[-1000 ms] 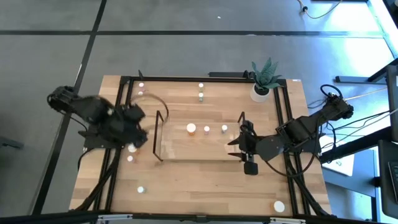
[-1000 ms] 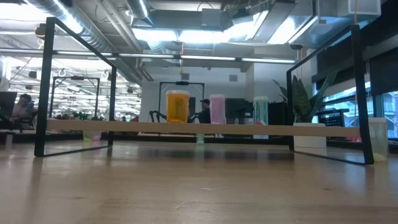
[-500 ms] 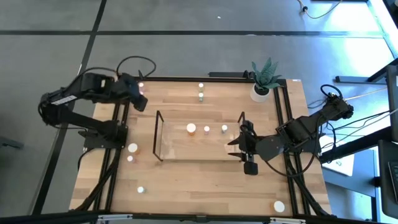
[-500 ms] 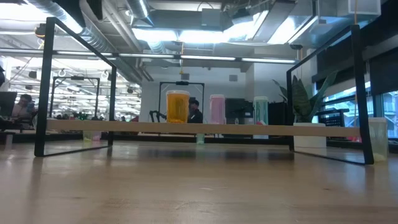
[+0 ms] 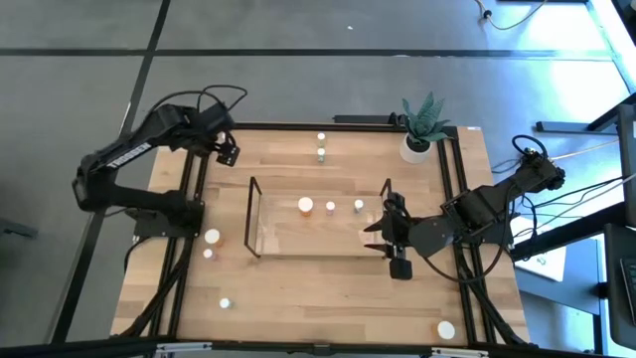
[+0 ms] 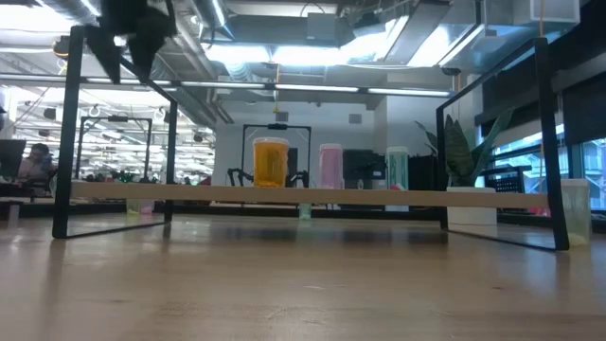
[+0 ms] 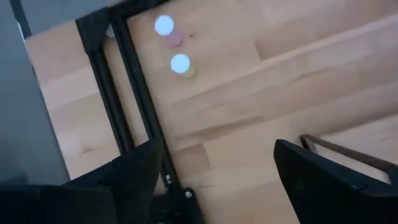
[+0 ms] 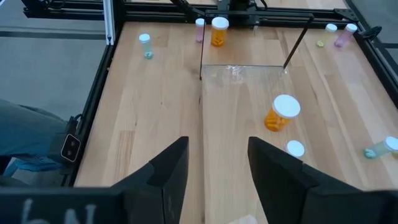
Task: Pick and place medicine bottles onto shelf by color
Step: Put the left yellow pill bottle on the shelf
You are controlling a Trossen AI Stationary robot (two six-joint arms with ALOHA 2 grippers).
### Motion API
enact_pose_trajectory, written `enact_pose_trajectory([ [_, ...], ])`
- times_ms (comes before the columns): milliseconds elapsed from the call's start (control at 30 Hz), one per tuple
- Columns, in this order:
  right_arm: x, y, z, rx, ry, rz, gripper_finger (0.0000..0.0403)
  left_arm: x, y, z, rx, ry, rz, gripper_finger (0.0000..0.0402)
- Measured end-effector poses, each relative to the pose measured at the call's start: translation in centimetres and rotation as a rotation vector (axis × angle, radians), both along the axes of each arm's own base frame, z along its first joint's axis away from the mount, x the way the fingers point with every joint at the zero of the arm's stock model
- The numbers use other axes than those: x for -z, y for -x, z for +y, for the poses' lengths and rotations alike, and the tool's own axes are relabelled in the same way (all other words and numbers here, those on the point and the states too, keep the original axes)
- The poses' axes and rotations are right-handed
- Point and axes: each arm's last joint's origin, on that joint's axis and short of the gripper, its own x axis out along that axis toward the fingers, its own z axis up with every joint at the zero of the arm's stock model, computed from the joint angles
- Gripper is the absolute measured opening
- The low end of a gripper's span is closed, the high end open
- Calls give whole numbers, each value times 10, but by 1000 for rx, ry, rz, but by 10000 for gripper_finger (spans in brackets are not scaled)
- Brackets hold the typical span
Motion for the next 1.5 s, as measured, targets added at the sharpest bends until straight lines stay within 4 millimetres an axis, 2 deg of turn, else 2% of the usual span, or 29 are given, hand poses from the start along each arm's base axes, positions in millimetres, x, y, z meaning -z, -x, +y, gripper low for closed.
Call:
enact_pose_trajectory([
  [333, 0, 0, 0, 0, 0, 0, 168, 45, 0, 36, -95, -15, -86, 302],
  [700, 0, 0, 0, 1, -1, -1, 168, 80, 23, 57, -250, 5, -55, 302],
  [1033, 0, 0, 0, 0, 1, -1, 168, 102, 26, 69, -259, -10, -55, 302],
  [1500, 2, -1, -3, 94, 84, -29, 168, 125, 17, 85, -307, 49, 19, 302],
])
